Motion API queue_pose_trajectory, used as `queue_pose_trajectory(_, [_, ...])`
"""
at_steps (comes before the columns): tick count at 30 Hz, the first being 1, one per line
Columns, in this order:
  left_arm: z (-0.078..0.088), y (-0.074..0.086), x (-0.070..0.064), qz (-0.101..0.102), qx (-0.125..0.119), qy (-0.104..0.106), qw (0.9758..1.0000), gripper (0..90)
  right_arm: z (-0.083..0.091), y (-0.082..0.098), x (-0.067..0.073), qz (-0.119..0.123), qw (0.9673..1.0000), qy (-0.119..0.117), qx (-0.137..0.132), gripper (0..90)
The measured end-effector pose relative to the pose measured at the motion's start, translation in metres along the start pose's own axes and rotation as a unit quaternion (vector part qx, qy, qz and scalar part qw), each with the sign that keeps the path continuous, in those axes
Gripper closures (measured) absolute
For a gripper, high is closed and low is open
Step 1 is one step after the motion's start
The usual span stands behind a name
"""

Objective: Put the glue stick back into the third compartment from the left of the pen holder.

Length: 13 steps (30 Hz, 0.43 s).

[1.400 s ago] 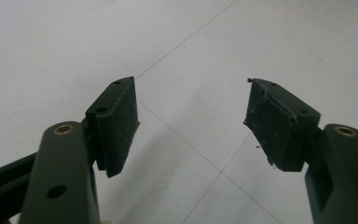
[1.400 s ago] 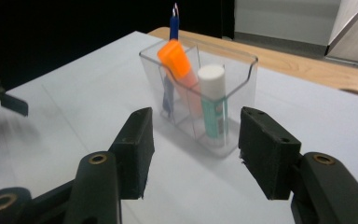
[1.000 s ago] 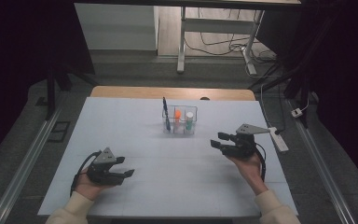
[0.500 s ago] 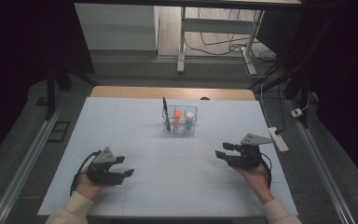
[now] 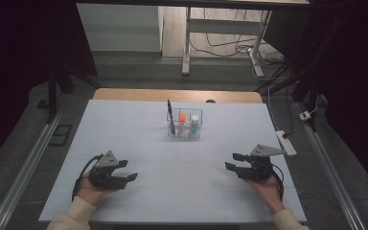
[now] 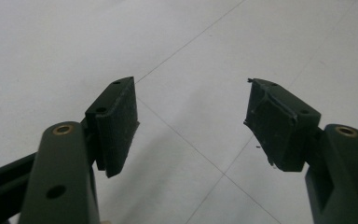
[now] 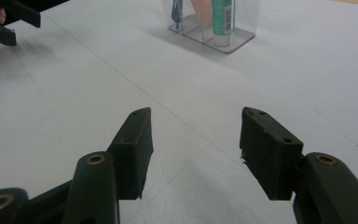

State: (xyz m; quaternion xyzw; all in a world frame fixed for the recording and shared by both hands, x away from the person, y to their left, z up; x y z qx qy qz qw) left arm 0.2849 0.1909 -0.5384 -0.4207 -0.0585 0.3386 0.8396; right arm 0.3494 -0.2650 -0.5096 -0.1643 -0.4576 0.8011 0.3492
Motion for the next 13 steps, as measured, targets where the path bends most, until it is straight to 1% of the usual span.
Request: queue_pose_trajectory(13, [0.0,-0.0002,-0.0003,-0.002,0.0,-0.001,1.0,33.8,0.0029,0.0041,-0.0002,0.005,1.0,-0.001,0.0,42.6])
Point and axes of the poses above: each handheld gripper's, and its own axes: z roughly backward along the jaws, y roughly out of its underside, x roughly to its left, the point moved 3 cm from there along -z, roughly forward along the jaws, and after that the axes turned 8 degrees about y, right-handed, at the moved point
